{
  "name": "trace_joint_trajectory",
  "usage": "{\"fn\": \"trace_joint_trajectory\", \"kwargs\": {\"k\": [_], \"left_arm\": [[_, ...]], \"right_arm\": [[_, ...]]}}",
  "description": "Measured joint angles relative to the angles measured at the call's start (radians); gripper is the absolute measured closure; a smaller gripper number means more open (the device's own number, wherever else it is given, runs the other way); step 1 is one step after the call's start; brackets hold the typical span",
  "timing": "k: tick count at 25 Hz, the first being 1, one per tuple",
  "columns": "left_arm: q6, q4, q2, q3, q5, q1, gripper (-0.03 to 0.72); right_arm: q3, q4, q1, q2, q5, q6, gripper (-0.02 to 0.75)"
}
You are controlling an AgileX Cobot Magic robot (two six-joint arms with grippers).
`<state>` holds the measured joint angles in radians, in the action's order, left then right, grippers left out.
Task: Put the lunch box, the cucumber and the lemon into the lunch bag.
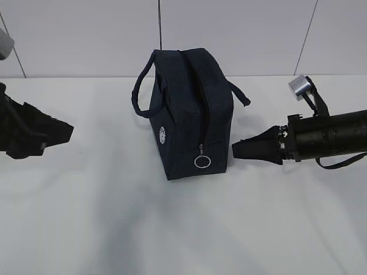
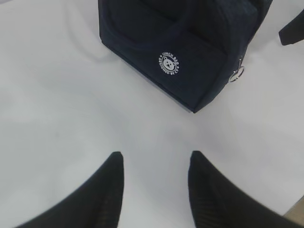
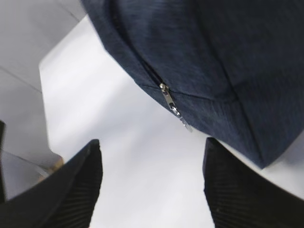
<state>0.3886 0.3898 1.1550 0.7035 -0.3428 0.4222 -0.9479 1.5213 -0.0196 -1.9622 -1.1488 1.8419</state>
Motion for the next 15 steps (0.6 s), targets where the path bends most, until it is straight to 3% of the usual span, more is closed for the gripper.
{"fn": "trace_joint_trajectory", "kwargs": {"k": [5,15], "left_arm": [[0.000,-0.006,0.000,0.000,0.044,0.000,0.370],[0.000,-0.016,0.041,0.000,0.089,0.000,0.370]], "right_arm": [[0.000,-0.002,0.000,0.000,0.000,0.280,0.236],[0.000,-0.003,0.051,-0.071,0.000,0.462,0.237]]}}
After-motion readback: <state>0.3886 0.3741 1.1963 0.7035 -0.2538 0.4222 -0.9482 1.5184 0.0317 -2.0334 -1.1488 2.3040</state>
